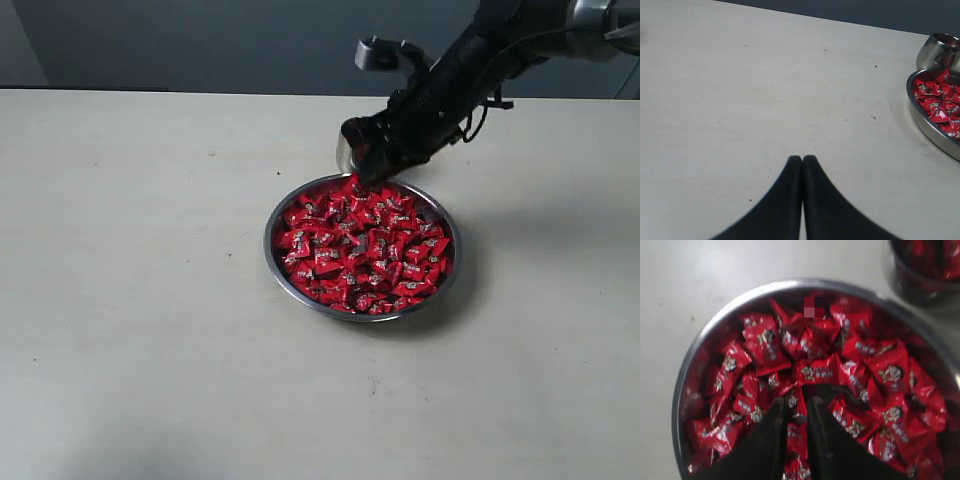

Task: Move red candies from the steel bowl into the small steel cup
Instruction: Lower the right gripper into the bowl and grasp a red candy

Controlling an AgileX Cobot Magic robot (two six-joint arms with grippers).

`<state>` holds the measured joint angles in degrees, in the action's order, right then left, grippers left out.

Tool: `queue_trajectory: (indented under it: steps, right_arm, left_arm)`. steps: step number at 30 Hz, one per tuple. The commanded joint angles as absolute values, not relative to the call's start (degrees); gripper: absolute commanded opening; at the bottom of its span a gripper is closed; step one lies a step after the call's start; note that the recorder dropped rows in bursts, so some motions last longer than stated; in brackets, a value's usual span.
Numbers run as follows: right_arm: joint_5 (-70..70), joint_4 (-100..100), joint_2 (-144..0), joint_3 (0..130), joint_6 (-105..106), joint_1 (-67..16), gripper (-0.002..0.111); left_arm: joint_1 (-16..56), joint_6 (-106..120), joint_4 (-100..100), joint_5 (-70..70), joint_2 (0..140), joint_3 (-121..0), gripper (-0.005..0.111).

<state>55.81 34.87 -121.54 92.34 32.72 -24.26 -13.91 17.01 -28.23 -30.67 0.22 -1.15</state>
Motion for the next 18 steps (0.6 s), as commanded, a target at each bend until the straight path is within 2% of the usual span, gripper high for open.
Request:
queue_trajectory:
  steps: [1, 3, 4, 6, 8, 16, 18]
  right_arm:
    - [56.2, 35.0, -120.4, 86.7, 33.3, -24.1, 0.015]
    - [56.2, 35.0, -120.4, 84.7, 33.3, -24.1, 0.016]
    - [56.1, 34.8, -120.4, 83.7, 33.3, -24.1, 0.020]
    - [55.1, 34.3, -120.5, 82.7, 33.3, -24.1, 0.040]
    - [53.1, 33.7, -120.6, 81.8, 33.3, -24.1, 0.052]
    - [50.6, 34.0, -124.6, 81.3, 32.7, -24.1, 0.045]
    - [50.3, 34.6, -124.7, 81.3, 32.6, -24.1, 0.035]
  left_arm:
    - [-14.1, 16.9, -28.3, -30.4, 0.0, -1.2, 0.000]
    - [-14.1, 16.9, -28.3, -30.4, 0.0, -1.2, 0.000]
    - [-14.1, 16.9, -28.3, -30.4, 0.0, -1.2, 0.000]
    - [-14.1, 16.9, -28.3, -30.4, 0.0, -1.2, 0.000]
    - [-14.1, 16.9, -28.3, -30.4, 0.0, -1.2, 0.000]
    - [-14.1, 16.9, -28.3, -30.4, 0.0, -1.2, 0.000]
    - [-14.1, 16.9, -28.3, -30.4, 0.0, -1.2, 0.000]
